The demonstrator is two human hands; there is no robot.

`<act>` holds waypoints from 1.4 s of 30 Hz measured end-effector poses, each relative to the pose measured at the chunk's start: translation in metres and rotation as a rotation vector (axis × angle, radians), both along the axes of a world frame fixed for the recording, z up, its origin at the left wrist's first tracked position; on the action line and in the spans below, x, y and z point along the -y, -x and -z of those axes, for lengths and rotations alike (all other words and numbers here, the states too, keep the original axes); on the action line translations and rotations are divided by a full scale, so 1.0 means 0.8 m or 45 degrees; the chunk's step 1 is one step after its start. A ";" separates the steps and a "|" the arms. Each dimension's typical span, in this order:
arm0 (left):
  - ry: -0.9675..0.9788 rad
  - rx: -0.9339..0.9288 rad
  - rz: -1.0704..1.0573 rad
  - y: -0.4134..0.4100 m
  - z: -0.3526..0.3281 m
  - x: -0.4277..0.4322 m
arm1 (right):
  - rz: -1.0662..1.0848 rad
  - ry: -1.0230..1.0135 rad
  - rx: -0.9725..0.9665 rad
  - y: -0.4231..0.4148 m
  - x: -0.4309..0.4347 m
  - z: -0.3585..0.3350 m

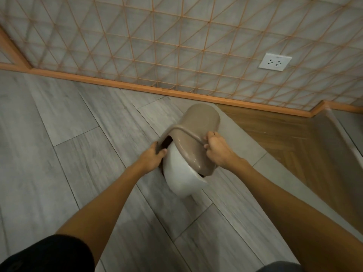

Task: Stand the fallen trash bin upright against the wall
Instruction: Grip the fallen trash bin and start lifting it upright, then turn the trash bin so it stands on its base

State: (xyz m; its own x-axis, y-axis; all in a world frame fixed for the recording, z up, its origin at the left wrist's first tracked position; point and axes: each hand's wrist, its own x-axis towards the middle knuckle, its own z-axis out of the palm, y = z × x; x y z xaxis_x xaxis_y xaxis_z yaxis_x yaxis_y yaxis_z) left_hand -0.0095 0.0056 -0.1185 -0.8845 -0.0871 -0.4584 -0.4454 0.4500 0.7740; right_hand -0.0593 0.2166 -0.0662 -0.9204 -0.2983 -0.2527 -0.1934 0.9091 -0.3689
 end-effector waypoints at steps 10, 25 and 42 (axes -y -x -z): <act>-0.728 0.405 -0.652 -0.003 0.005 -0.003 | 0.231 0.326 0.073 0.002 0.007 -0.005; -1.148 0.047 -0.614 0.008 -0.018 -0.005 | 0.468 0.651 0.101 0.007 -0.027 -0.037; -0.475 0.028 -0.261 0.059 -0.118 -0.023 | 0.847 0.859 0.221 0.019 -0.066 -0.040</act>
